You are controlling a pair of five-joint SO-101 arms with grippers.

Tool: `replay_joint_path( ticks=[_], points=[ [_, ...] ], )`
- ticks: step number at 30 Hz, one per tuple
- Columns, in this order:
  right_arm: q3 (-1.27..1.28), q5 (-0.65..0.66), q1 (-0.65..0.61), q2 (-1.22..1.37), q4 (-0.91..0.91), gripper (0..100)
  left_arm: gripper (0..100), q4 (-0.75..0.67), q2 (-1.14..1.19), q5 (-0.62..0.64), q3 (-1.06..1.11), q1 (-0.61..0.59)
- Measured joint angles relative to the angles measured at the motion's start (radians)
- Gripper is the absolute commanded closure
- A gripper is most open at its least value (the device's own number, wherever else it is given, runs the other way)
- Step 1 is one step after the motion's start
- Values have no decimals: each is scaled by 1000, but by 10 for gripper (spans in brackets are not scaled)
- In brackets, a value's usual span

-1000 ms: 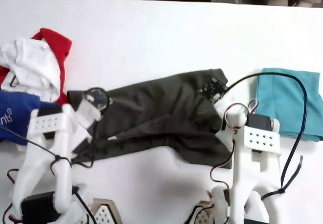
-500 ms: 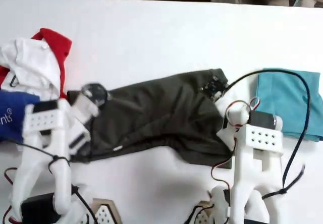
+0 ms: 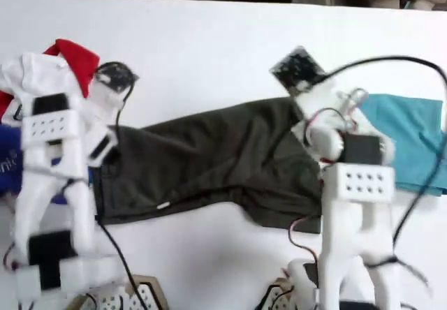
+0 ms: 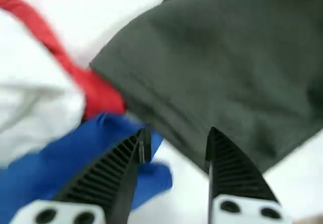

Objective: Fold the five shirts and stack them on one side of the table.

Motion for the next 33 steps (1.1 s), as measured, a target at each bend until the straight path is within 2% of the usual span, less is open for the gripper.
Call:
replay_joint_path(
  ticks=[7,16,21,29,33],
  points=[
    [-23,-11,-35,293,-109,819,797,-71,282,97,-132,14],
    [-258,-11,-31,717,-149,819,797,-71,491,97,-359,-124],
    [-356,-11,25,884,-150,819,797,-63,612,94,-488,-138],
    [-397,-11,141,951,-149,819,797,104,829,84,-812,-161],
    [-402,-12,160,951,-132,819,797,209,930,-9,-1002,-210]
  ],
)
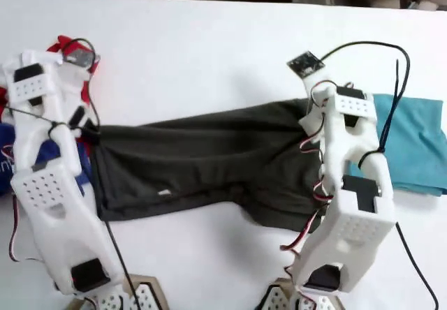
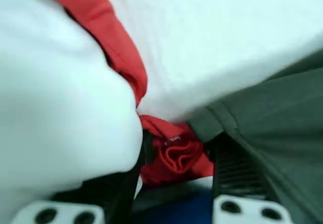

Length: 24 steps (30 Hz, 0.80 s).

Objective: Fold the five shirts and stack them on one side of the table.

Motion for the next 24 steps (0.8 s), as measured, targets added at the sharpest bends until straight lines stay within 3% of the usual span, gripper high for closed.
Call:
replay_joint_path(
  ticks=[11,17,24],
  points=[
    [0,2,2,0,11,819,797,196,129,-176,-353,-173],
    [0,2,2,0,11,819,797,180,183,-261,-385,-249],
    [-54,2,2,0,44,817,797,87,192,-219,-387,-308]
  ],
)
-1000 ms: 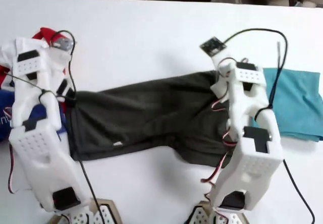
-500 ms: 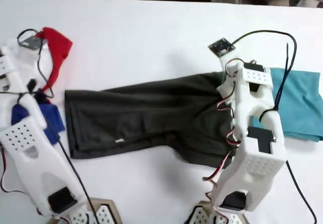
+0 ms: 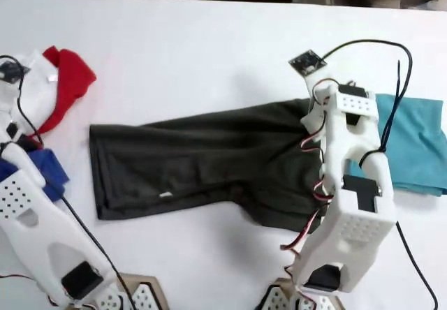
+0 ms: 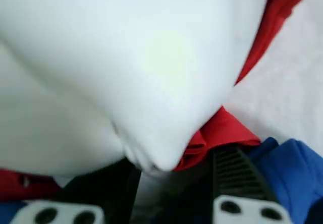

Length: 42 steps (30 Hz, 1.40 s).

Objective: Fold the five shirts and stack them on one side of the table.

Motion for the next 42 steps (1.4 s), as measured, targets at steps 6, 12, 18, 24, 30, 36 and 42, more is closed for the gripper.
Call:
replay_joint_path(
  ticks=[6,12,18,24,30,36,42],
  points=[
    [-175,0,-11,0,132,816,797,98,-114,69,0,57],
    [-324,0,-43,-9,167,817,797,152,-330,170,2,244],
    [-344,0,-78,51,158,818,797,153,-520,242,270,451],
    [-345,-44,-104,124,146,818,797,140,-756,264,704,559],
    [-345,-55,-153,152,124,818,797,0,-987,210,1122,519],
    [-345,-57,-158,212,100,818,797,-169,-1114,193,1513,476],
    [-345,-57,-158,255,72,818,797,-339,-1206,193,1781,471]
  ],
)
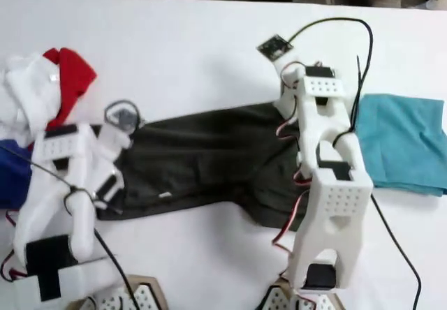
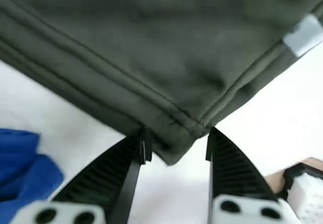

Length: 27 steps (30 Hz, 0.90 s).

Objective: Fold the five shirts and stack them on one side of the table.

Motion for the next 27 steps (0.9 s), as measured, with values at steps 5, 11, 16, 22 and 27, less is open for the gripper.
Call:
replay_joint_path(
  ticks=[5,11,16,22,27],
  points=[
    [0,0,18,3,-44,818,797,-44,-31,-66,75,-57],
    [0,0,31,3,-94,818,797,-26,-40,-130,77,-147],
    [-5,0,31,3,-97,818,797,31,-117,-137,63,-149],
    [-49,0,31,3,-38,818,797,133,-245,-120,-74,-95],
    [-49,0,31,3,-5,818,797,141,-250,-6,-83,80]
  ],
)
